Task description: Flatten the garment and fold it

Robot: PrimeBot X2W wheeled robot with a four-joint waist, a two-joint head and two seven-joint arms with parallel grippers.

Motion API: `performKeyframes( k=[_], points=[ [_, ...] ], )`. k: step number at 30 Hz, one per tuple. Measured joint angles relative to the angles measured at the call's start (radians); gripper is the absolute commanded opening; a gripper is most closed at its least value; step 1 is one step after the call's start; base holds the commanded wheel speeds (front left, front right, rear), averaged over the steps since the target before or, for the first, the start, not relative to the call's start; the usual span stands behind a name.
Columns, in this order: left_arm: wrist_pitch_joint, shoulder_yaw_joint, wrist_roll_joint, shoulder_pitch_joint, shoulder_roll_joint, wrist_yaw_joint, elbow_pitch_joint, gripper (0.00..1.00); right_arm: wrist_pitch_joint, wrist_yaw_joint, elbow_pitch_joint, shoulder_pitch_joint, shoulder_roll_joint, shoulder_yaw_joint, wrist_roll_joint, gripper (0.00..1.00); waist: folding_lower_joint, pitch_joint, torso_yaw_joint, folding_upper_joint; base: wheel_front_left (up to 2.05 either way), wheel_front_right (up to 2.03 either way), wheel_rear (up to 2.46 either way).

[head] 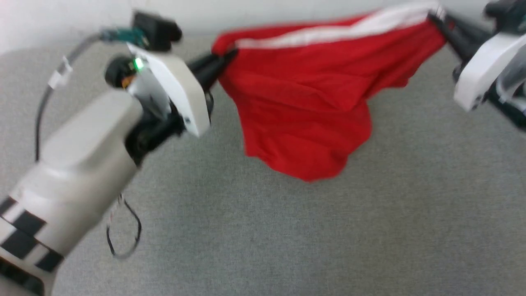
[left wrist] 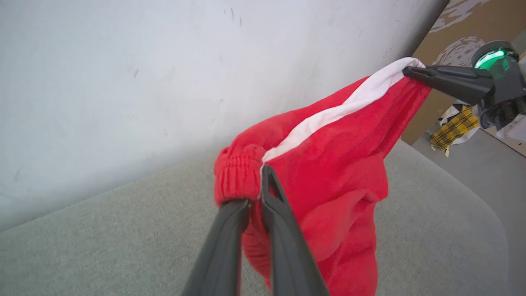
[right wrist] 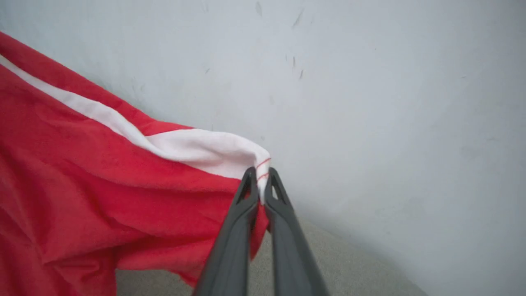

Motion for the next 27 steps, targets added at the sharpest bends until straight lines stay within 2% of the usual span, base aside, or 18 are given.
performKeyframes(
  k=[6,11,19,27],
  points=[
    [-0.001,0.07,-0.014,-0.123,0.005,0.013,-0.033,0.0,-0.06,0.0,-0.015,-0.109,-0.001,-0.072,0.0,0.0,-0.0002,-0.054,-0.009,0.0,0.0,0.0,0.0],
    [-0.019,0.127,-0.012,-0.241,-0.006,0.045,-0.016,0.0,-0.077,0.0,0.005,-0.233,0.017,-0.15,-0.048,0.0,-0.0001,-0.039,-0.012,0.0,0.0,0.0,0.0],
    [-0.097,0.187,0.036,-0.444,-0.048,0.064,0.083,0.0,-0.087,0.0,0.122,-0.446,0.052,-0.299,-0.198,0.0,0.0001,0.061,-0.005,0.0,0.0,0.0,0.0],
    [-0.168,0.22,0.084,-0.627,-0.1,0.062,0.194,0.0,-0.087,0.0,0.164,-0.615,0.093,-0.341,-0.303,0.0,0.0003,0.2,0.003,0.0,0.0,0.0,0.0]
  ],
)
